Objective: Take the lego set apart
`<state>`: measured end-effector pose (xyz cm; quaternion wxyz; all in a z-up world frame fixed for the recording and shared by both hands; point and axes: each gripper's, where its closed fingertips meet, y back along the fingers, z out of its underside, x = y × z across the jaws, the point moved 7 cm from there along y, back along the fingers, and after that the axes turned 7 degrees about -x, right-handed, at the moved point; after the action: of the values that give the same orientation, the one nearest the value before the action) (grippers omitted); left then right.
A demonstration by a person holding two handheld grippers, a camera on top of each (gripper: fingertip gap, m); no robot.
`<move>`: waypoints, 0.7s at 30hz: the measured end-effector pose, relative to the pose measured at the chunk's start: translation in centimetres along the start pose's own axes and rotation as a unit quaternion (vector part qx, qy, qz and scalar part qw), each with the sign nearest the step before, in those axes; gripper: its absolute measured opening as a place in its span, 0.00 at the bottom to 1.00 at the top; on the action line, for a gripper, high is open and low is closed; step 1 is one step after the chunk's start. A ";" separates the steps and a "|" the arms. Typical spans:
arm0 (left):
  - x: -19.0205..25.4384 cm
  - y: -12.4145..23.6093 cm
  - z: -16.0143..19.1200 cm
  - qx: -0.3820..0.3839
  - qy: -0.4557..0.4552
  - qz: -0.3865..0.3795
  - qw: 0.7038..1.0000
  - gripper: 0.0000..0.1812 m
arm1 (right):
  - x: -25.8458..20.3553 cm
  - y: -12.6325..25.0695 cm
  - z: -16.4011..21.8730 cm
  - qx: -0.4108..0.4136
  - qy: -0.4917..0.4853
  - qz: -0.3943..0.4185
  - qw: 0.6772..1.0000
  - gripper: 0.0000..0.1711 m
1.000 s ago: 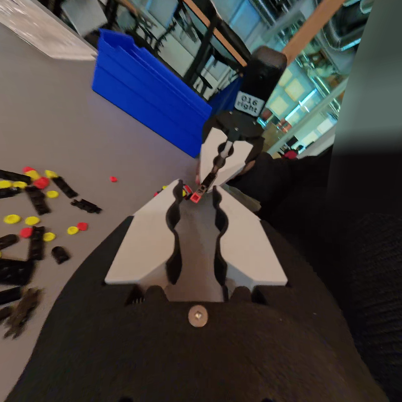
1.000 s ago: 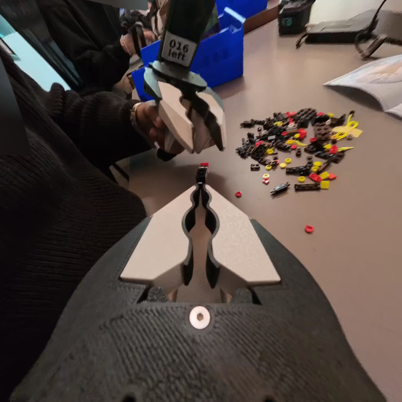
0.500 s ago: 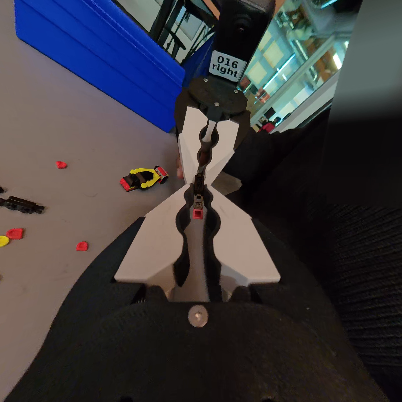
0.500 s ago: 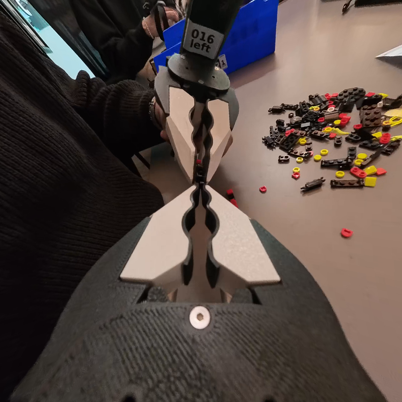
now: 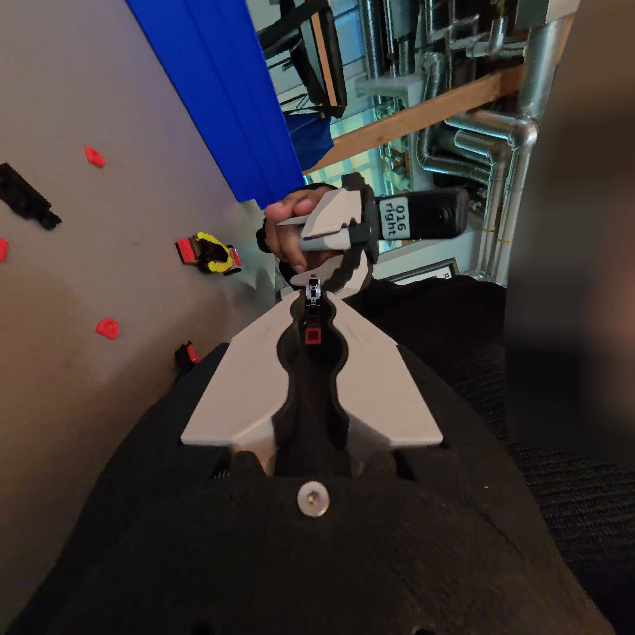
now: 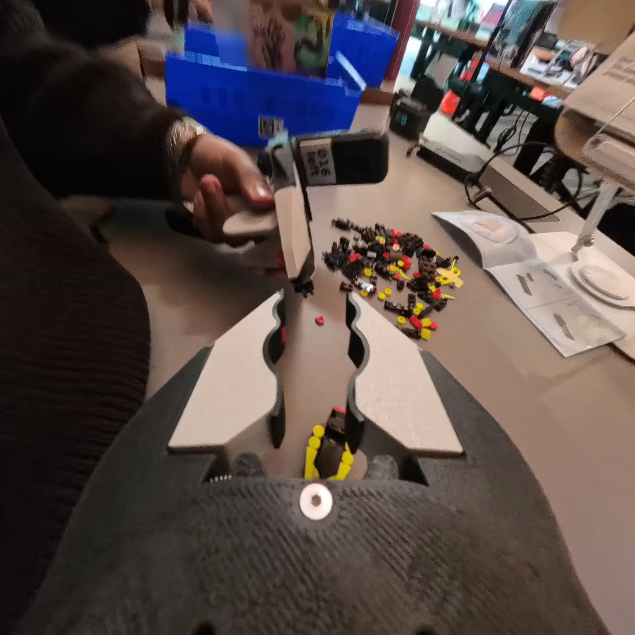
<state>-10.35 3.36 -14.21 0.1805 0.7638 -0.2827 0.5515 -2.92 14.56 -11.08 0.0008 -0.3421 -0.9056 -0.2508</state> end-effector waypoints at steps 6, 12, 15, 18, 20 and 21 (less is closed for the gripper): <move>-0.5 -0.6 0.7 -0.037 0.003 -0.026 0.999 0.02 | -2.0 -1.3 0.3 -0.074 0.143 0.042 0.986 0.09; -0.2 -0.2 -0.1 -0.010 -0.054 -0.069 0.996 0.15 | -1.0 -1.3 0.6 -0.082 0.083 0.043 0.992 0.04; 0.5 0.3 -0.6 0.018 -0.097 -0.071 0.993 0.18 | 0.5 -0.6 0.7 -0.052 -0.021 0.025 0.998 0.04; 0.8 0.7 -1.1 0.041 -0.130 -0.086 0.987 0.19 | 1.2 -0.3 0.7 0.002 -0.114 -0.011 0.993 0.04; 0.9 0.8 -1.3 0.049 -0.144 -0.091 0.984 0.18 | 1.4 -0.4 1.0 0.008 -0.132 -0.019 0.991 0.04; 0.8 0.8 -1.4 0.052 -0.148 -0.096 0.983 0.18 | 1.5 -0.6 1.2 0.004 -0.131 -0.017 0.991 0.04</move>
<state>-11.75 3.35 -12.99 0.1491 0.8688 -0.2025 0.4266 -4.20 15.66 -12.10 -0.1202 -0.3562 -0.9048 -0.1999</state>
